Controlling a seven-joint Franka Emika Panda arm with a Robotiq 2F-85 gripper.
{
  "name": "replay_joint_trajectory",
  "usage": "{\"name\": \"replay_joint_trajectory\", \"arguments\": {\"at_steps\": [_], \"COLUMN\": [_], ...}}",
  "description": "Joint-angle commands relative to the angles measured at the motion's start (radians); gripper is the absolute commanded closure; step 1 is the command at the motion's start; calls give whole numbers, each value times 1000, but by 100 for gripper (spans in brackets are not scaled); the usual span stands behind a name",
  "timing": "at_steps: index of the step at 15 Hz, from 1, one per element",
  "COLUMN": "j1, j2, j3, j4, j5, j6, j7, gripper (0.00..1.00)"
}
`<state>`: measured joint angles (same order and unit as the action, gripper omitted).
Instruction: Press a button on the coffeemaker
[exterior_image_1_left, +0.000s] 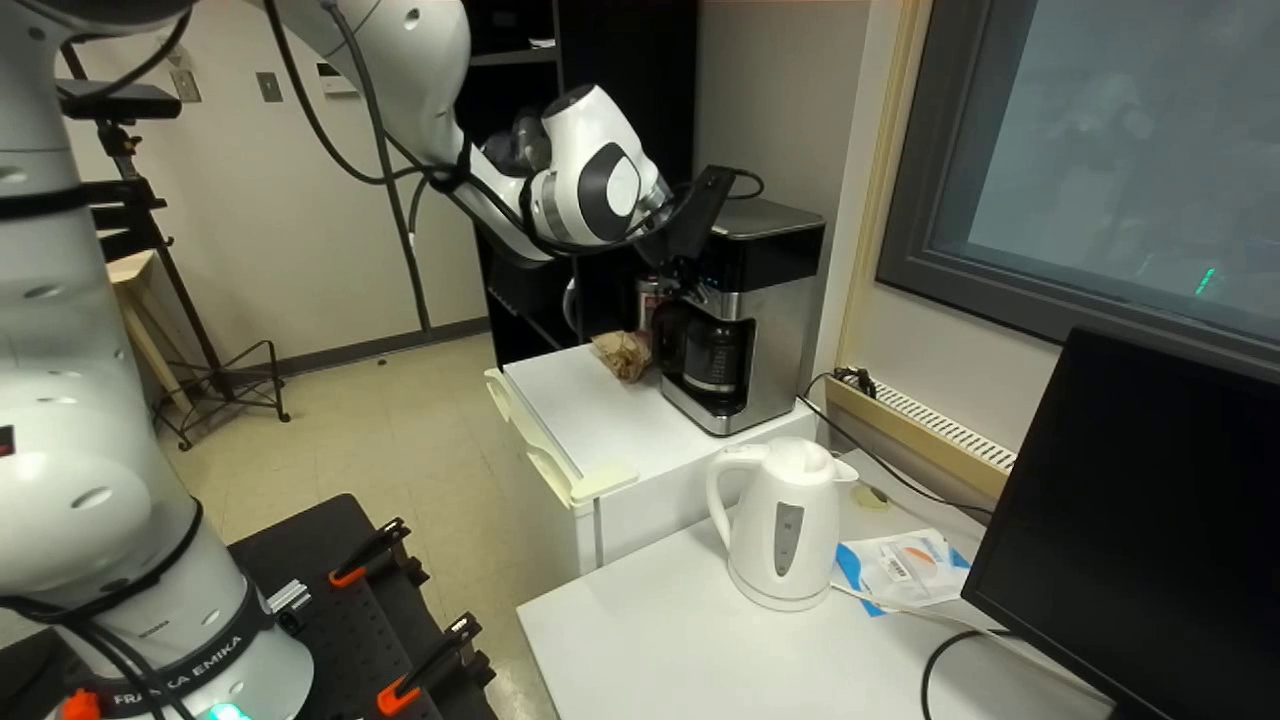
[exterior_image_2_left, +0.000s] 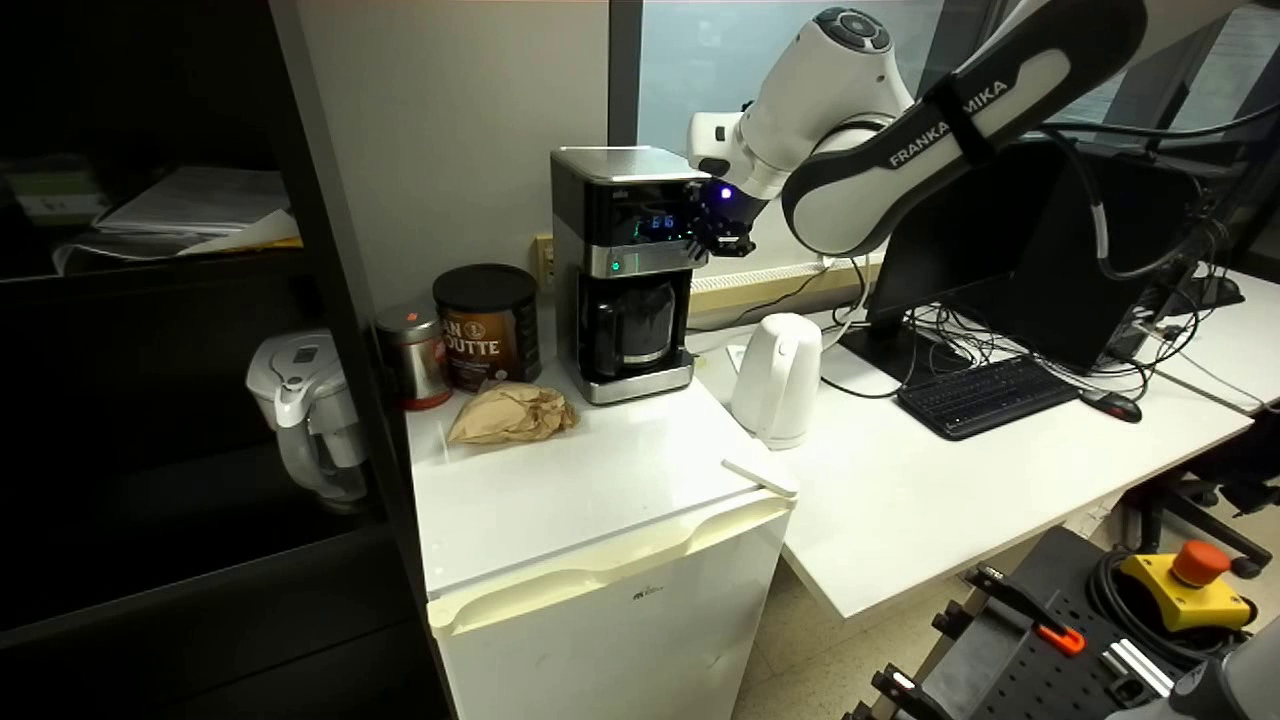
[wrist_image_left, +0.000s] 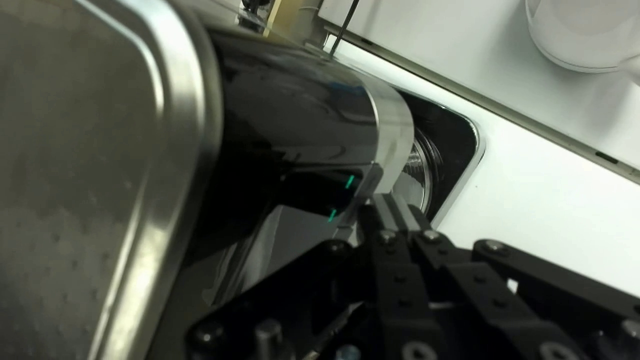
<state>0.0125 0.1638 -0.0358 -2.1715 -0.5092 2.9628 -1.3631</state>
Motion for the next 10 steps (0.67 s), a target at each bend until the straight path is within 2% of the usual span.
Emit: {"name": "replay_joint_trajectory", "arguments": {"at_steps": [1, 10], "j1": [-15, -11], "j2": [33, -30], "j3": [4, 33], "j4": [36, -59], "j5": [-35, -22], "j6": [51, 19], "j7": [-35, -63], "gripper": [100, 100]}}
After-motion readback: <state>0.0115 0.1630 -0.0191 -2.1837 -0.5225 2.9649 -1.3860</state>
